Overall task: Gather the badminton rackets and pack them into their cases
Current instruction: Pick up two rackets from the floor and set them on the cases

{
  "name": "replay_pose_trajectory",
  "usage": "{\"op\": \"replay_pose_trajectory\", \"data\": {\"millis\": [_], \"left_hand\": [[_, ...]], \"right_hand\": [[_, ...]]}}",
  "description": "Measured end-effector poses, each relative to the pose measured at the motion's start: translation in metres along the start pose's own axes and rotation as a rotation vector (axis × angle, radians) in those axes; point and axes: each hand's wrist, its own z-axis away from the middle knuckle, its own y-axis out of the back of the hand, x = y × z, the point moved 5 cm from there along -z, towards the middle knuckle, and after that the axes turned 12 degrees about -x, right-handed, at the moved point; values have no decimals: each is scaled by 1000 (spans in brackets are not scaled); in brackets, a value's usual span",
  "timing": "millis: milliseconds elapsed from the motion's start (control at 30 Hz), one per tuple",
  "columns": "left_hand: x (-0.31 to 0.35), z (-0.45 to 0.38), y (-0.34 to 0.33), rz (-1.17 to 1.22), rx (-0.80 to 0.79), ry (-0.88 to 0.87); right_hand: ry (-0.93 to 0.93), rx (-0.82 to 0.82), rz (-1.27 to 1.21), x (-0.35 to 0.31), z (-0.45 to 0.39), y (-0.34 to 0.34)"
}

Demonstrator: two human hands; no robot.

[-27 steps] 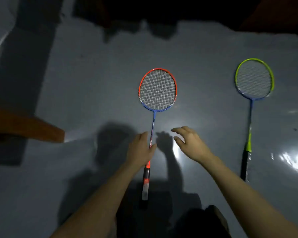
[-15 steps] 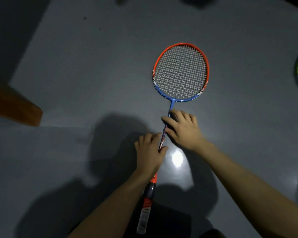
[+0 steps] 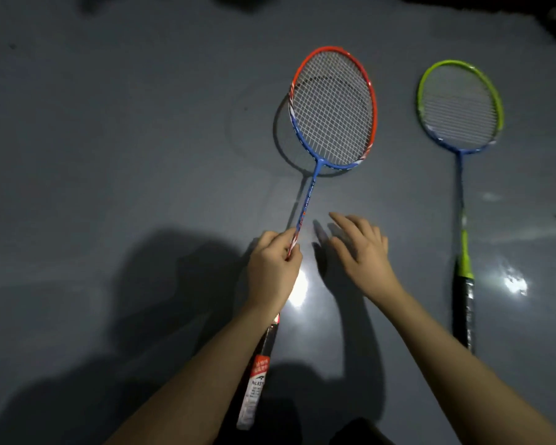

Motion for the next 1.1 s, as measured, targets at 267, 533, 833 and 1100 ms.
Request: {"op": "replay_pose_trajectory", "data": {"millis": [267, 533, 833, 1100], "left_hand": [[52, 0, -67, -17, -141, -10], [73, -12, -83, -104, -145, 6], [75, -18, -61, -70, -153, -63], [164, 10, 28, -61, -23, -191]], "right_hand": [[-530, 56, 204, 143, 86, 38], [-593, 116, 83, 165, 86, 27], [-511, 286, -184, 133, 94, 31], [-483, 316, -272, 34, 129, 129]]}}
